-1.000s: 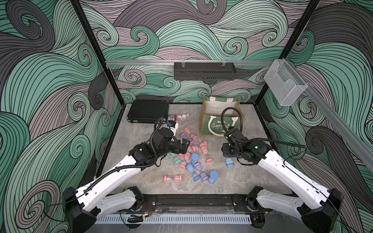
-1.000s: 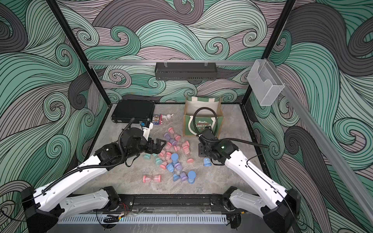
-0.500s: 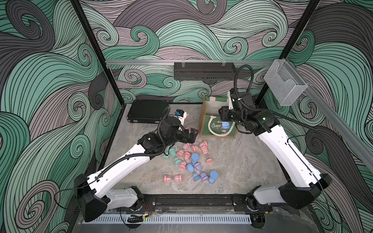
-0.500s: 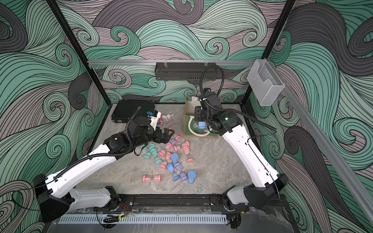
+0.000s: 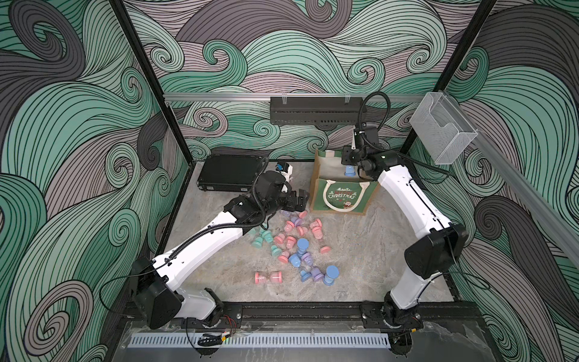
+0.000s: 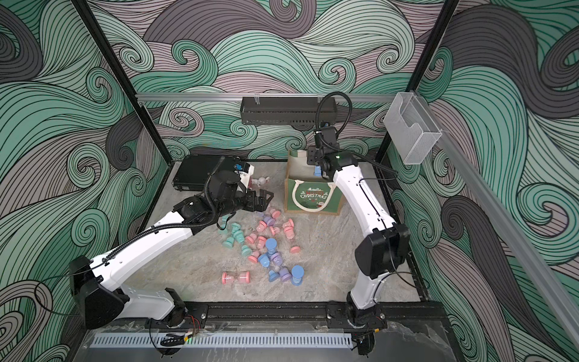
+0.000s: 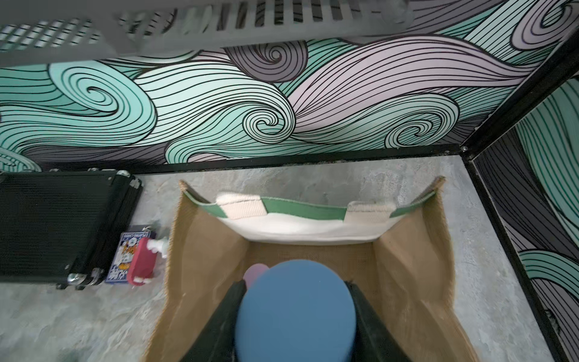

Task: Put the hourglass into the canvas bag
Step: Place the hourglass in the canvas bag.

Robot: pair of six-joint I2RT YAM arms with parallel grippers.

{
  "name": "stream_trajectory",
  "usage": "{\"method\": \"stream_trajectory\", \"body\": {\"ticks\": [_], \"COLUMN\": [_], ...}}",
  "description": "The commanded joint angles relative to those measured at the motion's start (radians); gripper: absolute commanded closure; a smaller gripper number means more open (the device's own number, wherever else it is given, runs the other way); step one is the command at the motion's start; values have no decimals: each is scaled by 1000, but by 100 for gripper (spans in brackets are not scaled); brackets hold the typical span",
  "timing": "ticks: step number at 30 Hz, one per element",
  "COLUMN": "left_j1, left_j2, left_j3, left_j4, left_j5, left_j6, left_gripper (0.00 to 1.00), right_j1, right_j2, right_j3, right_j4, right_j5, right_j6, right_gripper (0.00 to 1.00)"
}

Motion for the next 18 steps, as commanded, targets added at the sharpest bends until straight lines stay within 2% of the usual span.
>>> {"method": "stream_trajectory", "body": {"ticks": [1, 6, 14, 18], "left_j1": [15, 32, 47, 50], "left_j2": [17, 36, 41, 31], "left_j3": [49, 48, 45, 34], "left_j4": [27, 30, 32, 31], "left_j5": [11, 17, 26, 20], "left_j6": [12, 8, -2, -8], "left_gripper": [1, 2, 1, 1], "right_j1": [-15, -35, -78, -86], "right_j2": [29, 39, 84, 76], "right_j3": [-42, -185, -267, -269], "right_j4": [92, 216, 292, 278], "right_j5": [-68, -110, -136, -126], "right_j6": [-21, -35, -25, -27], "right_gripper": [77, 75, 68, 56]}}
